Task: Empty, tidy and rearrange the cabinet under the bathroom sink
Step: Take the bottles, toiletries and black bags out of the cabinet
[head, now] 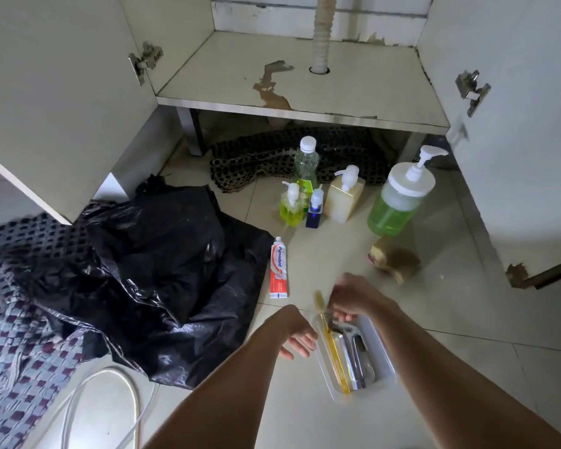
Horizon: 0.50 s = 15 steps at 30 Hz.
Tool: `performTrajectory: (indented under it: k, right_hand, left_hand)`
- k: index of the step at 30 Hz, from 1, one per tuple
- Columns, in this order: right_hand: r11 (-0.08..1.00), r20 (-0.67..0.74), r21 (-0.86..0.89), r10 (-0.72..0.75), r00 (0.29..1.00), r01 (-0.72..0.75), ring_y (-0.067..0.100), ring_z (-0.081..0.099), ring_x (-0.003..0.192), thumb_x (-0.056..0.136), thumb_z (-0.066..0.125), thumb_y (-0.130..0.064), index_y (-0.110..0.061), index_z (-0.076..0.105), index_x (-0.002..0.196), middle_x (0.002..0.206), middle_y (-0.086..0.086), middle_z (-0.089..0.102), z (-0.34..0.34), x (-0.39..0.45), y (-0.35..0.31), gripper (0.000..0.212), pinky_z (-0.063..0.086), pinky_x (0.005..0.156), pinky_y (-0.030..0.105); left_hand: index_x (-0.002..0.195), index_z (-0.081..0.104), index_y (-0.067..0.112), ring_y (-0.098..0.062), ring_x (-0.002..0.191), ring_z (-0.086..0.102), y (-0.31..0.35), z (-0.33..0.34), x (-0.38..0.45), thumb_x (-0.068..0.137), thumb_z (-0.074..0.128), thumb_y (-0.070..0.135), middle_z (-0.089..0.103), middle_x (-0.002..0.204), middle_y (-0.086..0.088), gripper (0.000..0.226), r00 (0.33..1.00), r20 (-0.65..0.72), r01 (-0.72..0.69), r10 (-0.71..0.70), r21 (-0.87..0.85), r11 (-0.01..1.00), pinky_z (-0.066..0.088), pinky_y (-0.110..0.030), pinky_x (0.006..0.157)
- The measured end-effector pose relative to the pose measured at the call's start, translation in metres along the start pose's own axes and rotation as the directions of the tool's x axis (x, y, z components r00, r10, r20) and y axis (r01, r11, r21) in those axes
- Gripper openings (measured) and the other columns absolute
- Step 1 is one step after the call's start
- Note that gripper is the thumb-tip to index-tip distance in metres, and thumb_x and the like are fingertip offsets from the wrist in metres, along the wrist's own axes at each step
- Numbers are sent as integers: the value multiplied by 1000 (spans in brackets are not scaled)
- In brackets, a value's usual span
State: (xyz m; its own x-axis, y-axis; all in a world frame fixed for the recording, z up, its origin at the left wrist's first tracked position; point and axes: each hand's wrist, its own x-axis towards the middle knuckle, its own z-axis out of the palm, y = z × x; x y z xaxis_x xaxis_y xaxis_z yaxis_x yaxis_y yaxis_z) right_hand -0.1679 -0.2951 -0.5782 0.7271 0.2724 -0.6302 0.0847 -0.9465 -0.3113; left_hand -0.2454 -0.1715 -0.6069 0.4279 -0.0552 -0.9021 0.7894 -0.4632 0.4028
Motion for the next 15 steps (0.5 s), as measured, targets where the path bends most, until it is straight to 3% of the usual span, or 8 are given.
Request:
performTrajectory:
  k: [3,5,9,13,15]
  right_hand:
    - [997,-256,12,-71,964,76,25,71,80,77,60,-13,-3,73,85,84,11,74,-13,30,-21,18,56,71,26]
    - [995,-324,-13,-94,941,95,26,69,91,82,62,-20,-8,69,97,98,9,72,-8,44,-44,21,54,78,27]
    - [971,-246,-198,-181,952,133,27,64,101,86,64,-34,-9,57,114,111,10,64,12,67,-83,38,46,87,33]
    - [966,-203,-244,-137,970,85,26,61,105,86,62,-37,-12,42,135,111,7,63,38,89,-92,59,41,96,38]
    - [972,-232,-230,-105,967,50,26,60,106,85,62,-34,-13,42,136,111,7,63,46,93,-96,58,37,98,39]
  left_hand:
    - [121,59,3,-16,118,60,-5,1,-1,99,47,21,61,131,-6,31,999,14,-43,44,-56,997,47,-33,95]
    - [120,59,2,-18,118,60,-9,2,-3,99,47,20,62,129,-9,30,997,5,-73,74,-105,992,47,-33,96]
    - [89,61,9,-23,103,68,-19,5,-1,95,55,17,68,116,-15,12,989,-57,-143,134,-216,966,51,-25,69]
    - [110,63,3,-16,79,69,-27,7,1,90,56,12,71,111,-13,23,984,-83,-176,159,-262,949,49,-24,67]
    - [107,63,6,-11,70,66,-28,7,2,90,54,9,70,112,-13,20,980,-103,-193,172,-264,945,50,-23,65]
